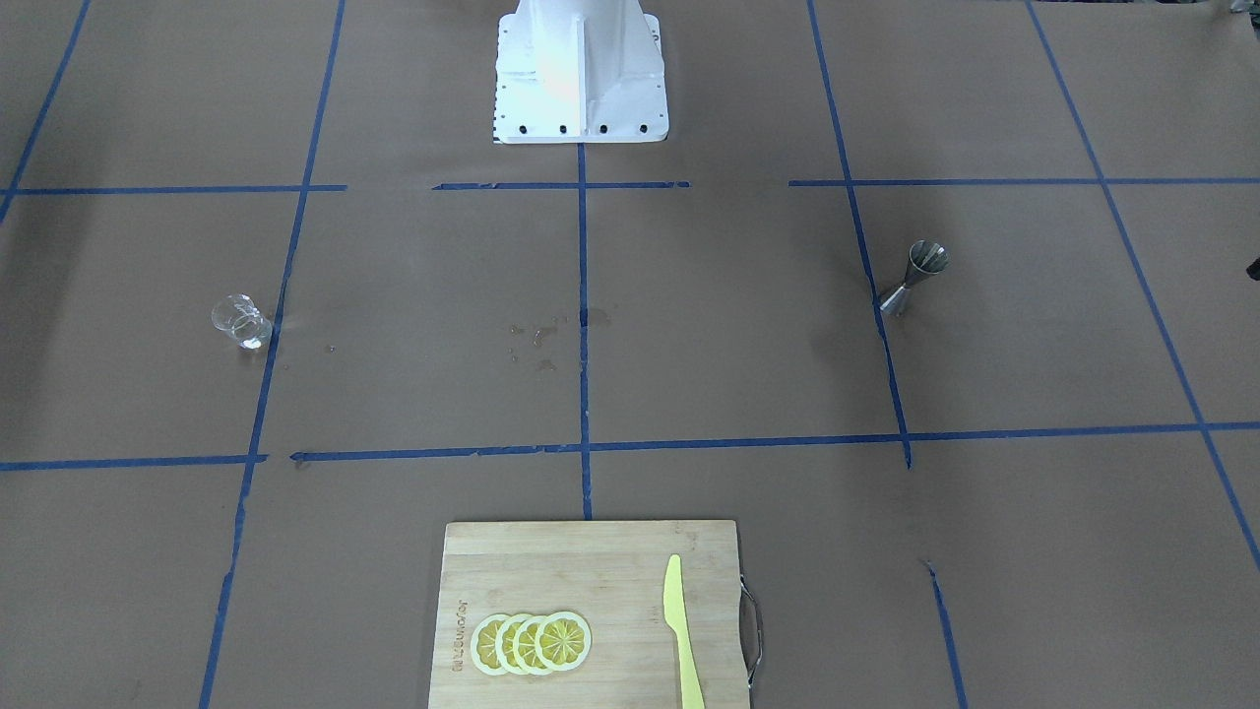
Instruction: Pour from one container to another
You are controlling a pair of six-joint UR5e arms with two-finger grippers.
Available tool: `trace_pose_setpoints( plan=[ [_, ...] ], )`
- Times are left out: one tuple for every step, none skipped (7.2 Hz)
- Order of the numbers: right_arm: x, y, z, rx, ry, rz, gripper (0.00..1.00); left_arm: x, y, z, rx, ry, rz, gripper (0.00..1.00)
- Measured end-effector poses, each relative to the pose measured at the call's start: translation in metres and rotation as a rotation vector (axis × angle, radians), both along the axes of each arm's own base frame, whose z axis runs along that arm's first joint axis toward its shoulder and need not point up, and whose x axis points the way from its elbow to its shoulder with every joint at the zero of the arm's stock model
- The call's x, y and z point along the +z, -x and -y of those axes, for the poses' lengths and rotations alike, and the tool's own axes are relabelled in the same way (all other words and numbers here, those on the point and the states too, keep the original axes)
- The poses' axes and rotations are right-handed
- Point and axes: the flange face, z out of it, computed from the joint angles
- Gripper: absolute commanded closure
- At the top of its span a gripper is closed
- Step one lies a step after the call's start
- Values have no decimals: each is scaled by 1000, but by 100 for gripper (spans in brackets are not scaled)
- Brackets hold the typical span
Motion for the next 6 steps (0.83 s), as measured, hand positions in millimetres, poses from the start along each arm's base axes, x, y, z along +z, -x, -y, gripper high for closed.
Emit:
trace_pose_setpoints(
  plan=[
    [0,0,-1,0,0,1,0,-34,-30,-12,-37,24,-51,0],
    [-1,0,-1,1,0,2,0,-64,-67,-27,-85,47,-91,0],
    [0,0,-1,2,2,1,0,-85,-106,-46,-147,70,-124,0],
    [0,0,-2,6,8,2,0,-97,-138,-65,-223,88,-145,0],
    [0,0,-2,15,18,5,0,-101,-162,-79,-308,96,-155,0],
    [1,0,-3,21,25,7,0,-101,-186,-90,-407,99,-162,0]
  ],
)
